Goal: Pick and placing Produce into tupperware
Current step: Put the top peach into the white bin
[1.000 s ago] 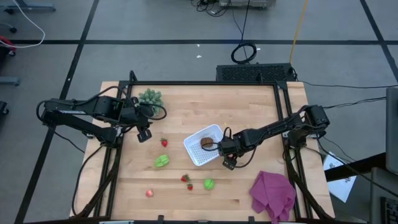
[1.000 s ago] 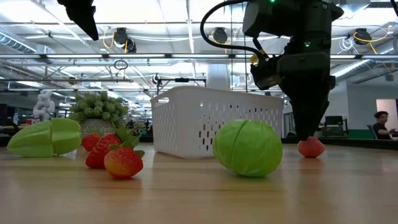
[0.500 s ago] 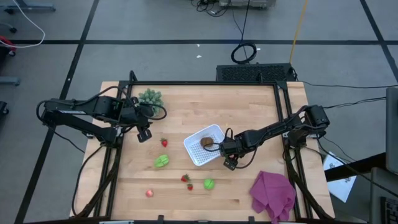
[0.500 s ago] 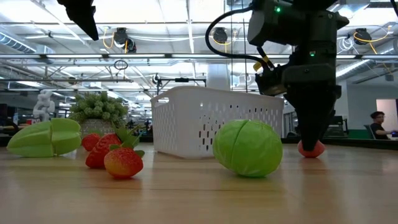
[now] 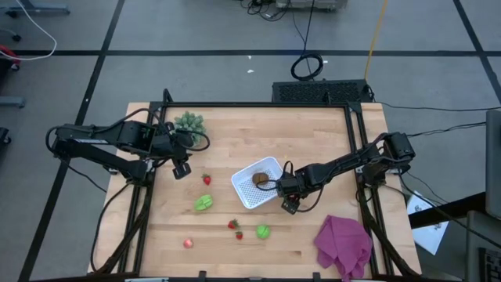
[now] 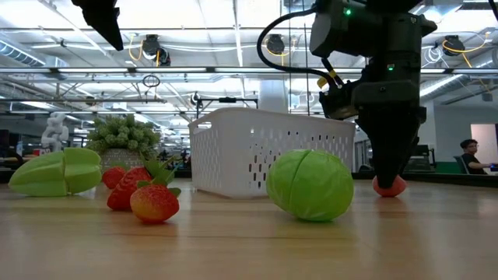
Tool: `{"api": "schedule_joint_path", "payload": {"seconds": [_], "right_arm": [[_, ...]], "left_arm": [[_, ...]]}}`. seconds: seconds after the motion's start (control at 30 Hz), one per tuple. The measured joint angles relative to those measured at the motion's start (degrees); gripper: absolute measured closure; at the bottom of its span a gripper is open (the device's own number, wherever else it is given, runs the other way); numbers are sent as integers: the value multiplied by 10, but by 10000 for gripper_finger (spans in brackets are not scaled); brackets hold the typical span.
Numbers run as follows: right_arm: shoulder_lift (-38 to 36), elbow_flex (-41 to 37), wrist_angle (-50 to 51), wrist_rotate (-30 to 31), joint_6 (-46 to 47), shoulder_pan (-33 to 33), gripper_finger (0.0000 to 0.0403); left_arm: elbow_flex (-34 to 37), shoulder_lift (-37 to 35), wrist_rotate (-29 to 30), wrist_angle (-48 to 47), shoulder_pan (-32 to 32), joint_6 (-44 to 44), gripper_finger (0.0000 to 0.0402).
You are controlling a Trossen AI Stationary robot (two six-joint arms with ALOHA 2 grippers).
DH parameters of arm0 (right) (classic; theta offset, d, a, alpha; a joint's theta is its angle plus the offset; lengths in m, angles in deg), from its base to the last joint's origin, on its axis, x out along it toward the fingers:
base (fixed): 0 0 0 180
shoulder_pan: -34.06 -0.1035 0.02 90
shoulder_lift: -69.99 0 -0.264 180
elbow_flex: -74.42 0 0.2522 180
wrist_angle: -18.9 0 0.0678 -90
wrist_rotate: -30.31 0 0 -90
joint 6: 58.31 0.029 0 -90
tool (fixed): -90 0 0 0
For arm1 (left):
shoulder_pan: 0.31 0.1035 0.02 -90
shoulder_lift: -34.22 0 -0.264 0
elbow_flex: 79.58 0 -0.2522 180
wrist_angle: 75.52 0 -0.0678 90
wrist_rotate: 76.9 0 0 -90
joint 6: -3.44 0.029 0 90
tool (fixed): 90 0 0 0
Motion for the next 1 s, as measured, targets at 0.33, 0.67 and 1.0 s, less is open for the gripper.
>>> {"api": "schedule_joint_path", "payload": {"seconds": [0.33, 0.67, 1.0], "right_arm": [[0, 0, 0, 0, 7, 0, 212], [-43, 0, 2, -11, 17, -1, 250], [-101, 0, 2, -14, 56, -23, 268]], "left_arm": [[0, 0, 0, 0, 0, -1, 277], [0, 0, 0, 0, 0, -1, 277], [0, 0, 0, 0, 0, 0, 277]]}}
